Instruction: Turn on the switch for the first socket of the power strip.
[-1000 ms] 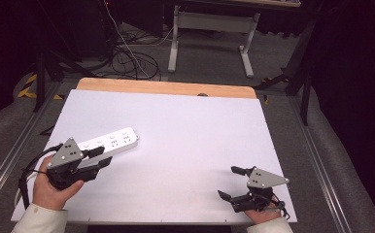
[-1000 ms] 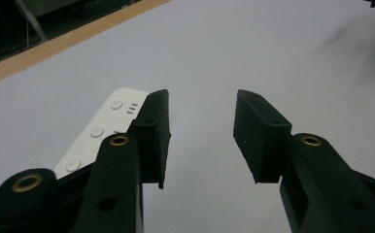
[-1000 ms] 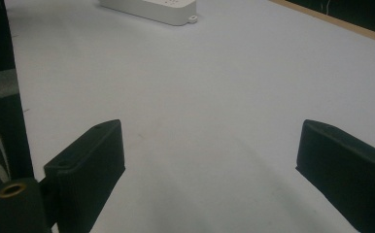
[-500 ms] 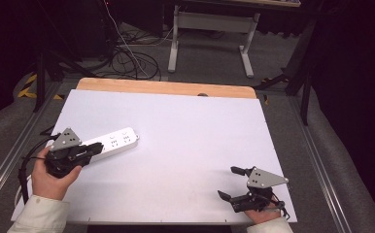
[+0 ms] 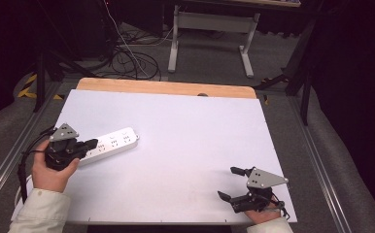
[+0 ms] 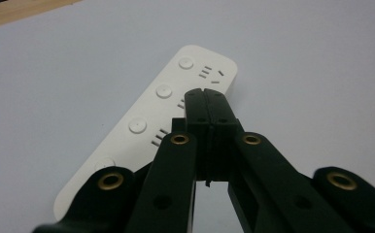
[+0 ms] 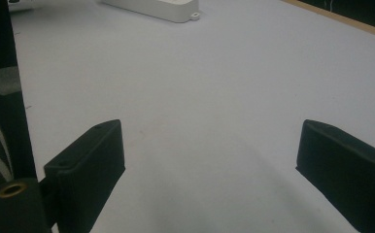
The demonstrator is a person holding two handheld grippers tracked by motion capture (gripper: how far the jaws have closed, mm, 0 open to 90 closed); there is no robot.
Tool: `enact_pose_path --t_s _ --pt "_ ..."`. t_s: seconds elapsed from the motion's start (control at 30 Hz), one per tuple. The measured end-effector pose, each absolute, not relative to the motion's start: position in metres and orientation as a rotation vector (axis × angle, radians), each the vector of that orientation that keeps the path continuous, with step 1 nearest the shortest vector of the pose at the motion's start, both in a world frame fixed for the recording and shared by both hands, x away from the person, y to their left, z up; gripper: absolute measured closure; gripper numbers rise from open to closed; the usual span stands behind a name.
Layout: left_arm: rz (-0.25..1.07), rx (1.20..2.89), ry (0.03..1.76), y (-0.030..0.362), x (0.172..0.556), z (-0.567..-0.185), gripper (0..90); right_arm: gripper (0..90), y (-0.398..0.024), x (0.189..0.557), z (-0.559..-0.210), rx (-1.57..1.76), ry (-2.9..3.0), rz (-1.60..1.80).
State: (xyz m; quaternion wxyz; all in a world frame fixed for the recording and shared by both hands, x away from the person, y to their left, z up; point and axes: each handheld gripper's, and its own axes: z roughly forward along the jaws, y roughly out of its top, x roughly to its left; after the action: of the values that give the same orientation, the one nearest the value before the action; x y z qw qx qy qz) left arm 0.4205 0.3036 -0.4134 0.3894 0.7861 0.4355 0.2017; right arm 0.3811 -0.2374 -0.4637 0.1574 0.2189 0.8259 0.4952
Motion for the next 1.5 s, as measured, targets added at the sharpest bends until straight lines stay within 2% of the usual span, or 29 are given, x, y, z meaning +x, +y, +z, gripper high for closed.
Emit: enact_pose_path --t_s 0.33,1.5 --pt "0.606 1.985 1.096 0.319 0.427 -0.431 89.9 10.6 -0.238 0.381 -0.464 0.627 2.365 1.419" --pt "0.654 2.052 1.231 0.334 0.448 -0.463 89.9 10.6 -0.237 0.381 -0.465 0.623 2.374 1.411"
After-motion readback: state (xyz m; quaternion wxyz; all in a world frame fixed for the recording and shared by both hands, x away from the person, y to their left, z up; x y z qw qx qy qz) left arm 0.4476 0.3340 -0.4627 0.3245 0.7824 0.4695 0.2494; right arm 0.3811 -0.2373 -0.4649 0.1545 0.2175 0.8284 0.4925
